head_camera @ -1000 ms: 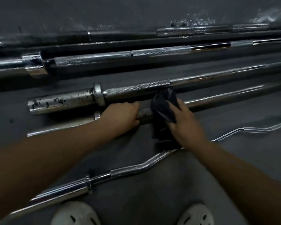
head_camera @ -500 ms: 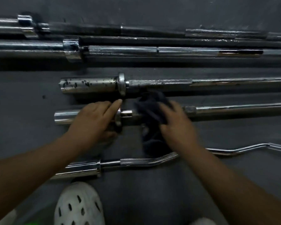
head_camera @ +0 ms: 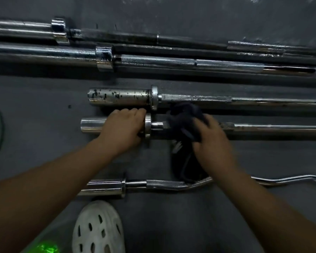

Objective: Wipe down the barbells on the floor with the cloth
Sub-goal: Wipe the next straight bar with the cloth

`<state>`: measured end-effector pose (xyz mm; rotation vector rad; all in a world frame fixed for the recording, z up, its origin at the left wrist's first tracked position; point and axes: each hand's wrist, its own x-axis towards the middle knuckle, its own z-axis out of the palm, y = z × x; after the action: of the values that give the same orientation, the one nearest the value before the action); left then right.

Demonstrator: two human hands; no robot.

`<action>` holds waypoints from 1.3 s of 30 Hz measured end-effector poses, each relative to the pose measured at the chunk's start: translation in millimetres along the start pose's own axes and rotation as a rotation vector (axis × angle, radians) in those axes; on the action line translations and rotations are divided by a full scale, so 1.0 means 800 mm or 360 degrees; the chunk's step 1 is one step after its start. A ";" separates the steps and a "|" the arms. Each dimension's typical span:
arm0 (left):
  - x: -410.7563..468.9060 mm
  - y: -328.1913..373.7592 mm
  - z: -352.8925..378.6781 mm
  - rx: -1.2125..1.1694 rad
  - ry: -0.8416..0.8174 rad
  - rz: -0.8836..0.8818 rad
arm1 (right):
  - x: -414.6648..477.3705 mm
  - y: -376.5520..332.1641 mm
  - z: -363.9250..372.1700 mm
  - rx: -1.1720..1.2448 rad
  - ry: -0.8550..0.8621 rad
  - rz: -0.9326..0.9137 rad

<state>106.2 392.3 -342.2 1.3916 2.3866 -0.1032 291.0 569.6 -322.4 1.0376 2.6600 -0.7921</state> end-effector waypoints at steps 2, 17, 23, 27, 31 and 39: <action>-0.008 0.009 0.007 0.0007 0.0057 -0.0063 | -0.007 -0.020 0.012 0.0131 0.0136 0.0222; -0.095 0.008 0.047 -0.0135 0.0248 0.0050 | -0.042 -0.063 0.042 -0.0068 0.0056 0.0114; -0.053 -0.029 0.024 -0.0231 0.0106 0.0126 | -0.026 -0.054 0.005 -0.0338 -0.0263 -0.0401; -0.072 -0.017 0.036 -0.0077 0.0242 0.0067 | -0.018 -0.002 -0.023 -0.0421 -0.0125 0.0022; -0.061 -0.013 0.033 0.0006 0.0237 0.0032 | -0.022 -0.088 0.038 -0.0236 -0.0195 0.0065; -0.011 -0.033 -0.001 -0.0025 -0.0252 0.0067 | -0.025 -0.076 0.003 -0.0627 -0.0354 -0.0267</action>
<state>87.2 372.0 -341.7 1.3723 2.2235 -0.1759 265.1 519.6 -292.1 0.5987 2.5830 -0.3577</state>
